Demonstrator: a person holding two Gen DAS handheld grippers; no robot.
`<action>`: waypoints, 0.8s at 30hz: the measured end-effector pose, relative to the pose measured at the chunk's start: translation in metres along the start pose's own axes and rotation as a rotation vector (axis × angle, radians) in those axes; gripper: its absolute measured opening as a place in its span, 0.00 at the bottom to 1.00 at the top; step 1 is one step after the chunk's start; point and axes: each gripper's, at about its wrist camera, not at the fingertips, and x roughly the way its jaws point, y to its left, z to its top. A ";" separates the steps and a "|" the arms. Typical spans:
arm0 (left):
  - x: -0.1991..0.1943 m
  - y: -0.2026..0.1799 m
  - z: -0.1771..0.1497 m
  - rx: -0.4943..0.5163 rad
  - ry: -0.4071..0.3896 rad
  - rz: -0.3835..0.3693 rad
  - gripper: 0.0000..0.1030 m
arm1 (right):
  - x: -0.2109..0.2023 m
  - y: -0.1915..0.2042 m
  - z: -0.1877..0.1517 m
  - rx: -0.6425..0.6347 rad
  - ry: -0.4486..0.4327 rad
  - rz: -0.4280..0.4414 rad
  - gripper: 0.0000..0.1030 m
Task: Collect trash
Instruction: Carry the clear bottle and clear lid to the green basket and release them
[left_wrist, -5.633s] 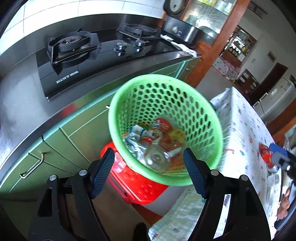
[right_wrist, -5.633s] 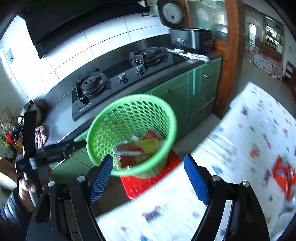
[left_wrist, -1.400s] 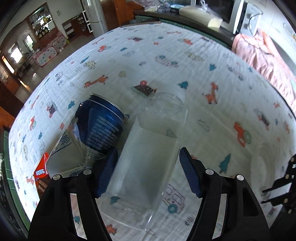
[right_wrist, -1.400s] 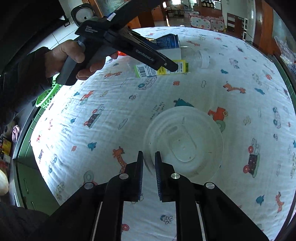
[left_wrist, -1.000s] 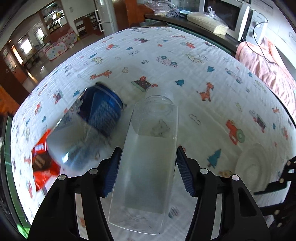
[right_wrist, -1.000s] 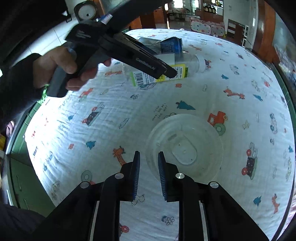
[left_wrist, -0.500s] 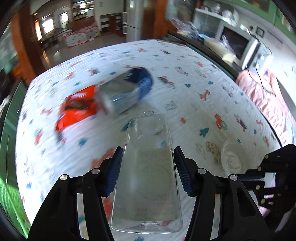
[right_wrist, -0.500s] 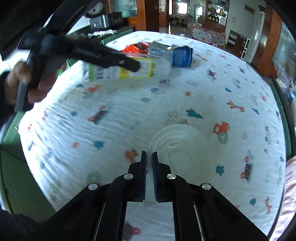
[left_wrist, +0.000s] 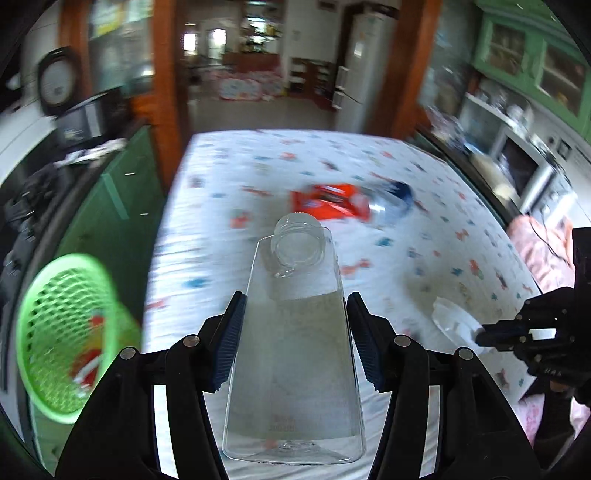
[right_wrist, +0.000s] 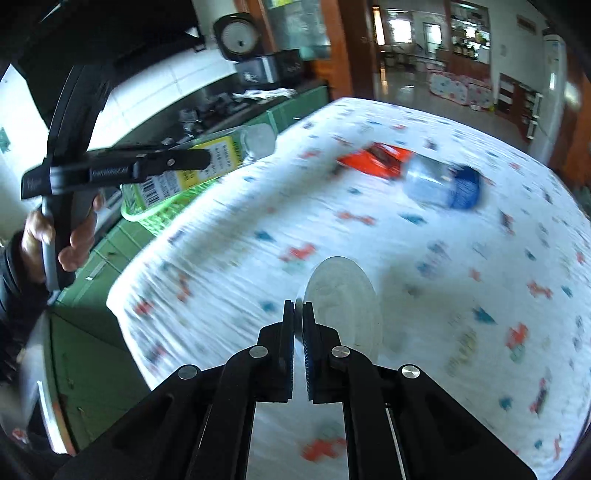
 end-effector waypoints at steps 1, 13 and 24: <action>-0.009 0.015 -0.002 -0.021 -0.011 0.020 0.53 | 0.004 0.008 0.007 -0.007 0.000 0.019 0.05; -0.042 0.176 -0.027 -0.224 -0.006 0.270 0.53 | 0.059 0.095 0.090 -0.105 0.000 0.154 0.05; 0.000 0.284 -0.057 -0.407 0.111 0.367 0.54 | 0.110 0.147 0.155 -0.133 0.027 0.242 0.05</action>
